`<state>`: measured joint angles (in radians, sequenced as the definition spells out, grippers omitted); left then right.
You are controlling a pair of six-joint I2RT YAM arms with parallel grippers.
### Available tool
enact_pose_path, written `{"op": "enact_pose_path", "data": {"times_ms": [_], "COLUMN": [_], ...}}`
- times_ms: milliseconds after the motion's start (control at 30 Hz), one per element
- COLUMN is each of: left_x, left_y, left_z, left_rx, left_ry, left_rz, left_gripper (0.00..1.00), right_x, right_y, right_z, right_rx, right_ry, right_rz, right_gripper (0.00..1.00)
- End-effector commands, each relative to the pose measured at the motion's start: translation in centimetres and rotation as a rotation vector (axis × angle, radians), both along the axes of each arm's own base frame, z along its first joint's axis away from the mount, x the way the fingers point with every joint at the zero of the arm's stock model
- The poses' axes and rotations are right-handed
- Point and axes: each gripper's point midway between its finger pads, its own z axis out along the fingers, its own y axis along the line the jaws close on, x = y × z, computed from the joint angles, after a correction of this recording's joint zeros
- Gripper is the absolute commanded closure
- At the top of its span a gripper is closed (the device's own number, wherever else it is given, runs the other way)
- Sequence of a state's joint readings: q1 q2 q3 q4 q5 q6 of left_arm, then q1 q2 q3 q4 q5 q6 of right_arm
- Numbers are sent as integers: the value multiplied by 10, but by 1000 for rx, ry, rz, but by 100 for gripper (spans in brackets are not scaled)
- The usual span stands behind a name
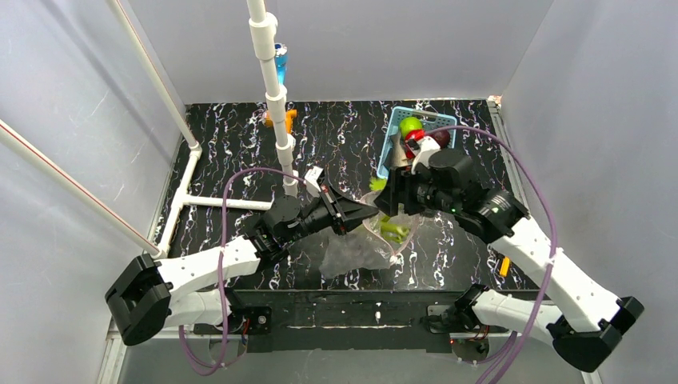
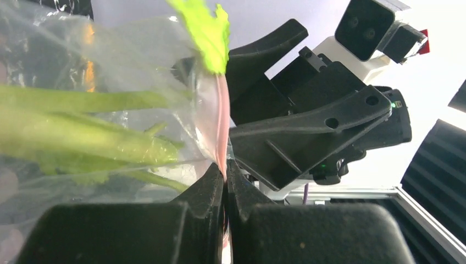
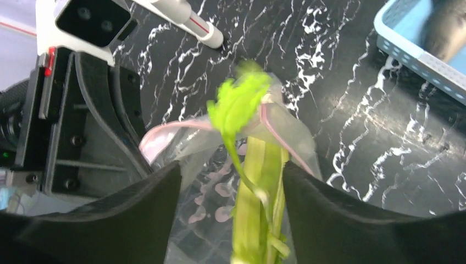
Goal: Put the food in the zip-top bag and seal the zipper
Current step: Place the fake vegetable in the zipper food storage bag, then adjust the zipper food storage bag at the center of the board.
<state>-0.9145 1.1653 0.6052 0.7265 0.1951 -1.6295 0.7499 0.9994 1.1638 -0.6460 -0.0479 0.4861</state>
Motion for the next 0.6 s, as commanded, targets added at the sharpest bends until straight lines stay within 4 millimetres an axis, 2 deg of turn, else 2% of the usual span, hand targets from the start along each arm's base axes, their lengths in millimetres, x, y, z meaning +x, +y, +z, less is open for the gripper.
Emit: {"op": "enact_pose_path", "data": {"times_ms": [0, 33, 67, 100, 133, 167, 233, 300, 433, 467, 567], "left_x": [14, 15, 15, 15, 14, 15, 16, 16, 17, 16, 16], "left_y": [7, 7, 8, 8, 8, 9, 11, 13, 12, 13, 14], "left_z": [17, 17, 16, 15, 14, 12, 9, 9, 15, 16, 17], "left_rx": [-23, -24, -24, -23, -18, -14, -8, -5, -4, -5, -3], "left_ry": [-60, -59, -57, -56, -53, -51, -46, -45, -61, -66, -68], "left_rz": [81, 84, 85, 85, 84, 88, 101, 108, 106, 105, 107], "left_gripper": [100, 100, 100, 100, 100, 100, 100, 100, 100, 100, 100], "right_x": [-74, -74, -69, -62, -57, -53, -50, -49, -49, -47, -44], "right_y": [-9, -15, -23, -33, -45, -53, -66, -73, -73, -70, -61], "right_z": [38, 44, 46, 49, 51, 53, 55, 51, 28, 25, 24], "right_rx": [81, 80, 61, 41, 20, 8, -9, -28, -70, -62, -25], "right_ry": [85, 88, 95, 105, 116, 111, 89, 102, 164, 173, 185], "right_rz": [218, 192, 135, 69, 1, -42, -100, -131, -141, -143, -133], "right_gripper": [11, 10, 17, 32, 39, 35, 21, 17, 21, 27, 31]}}
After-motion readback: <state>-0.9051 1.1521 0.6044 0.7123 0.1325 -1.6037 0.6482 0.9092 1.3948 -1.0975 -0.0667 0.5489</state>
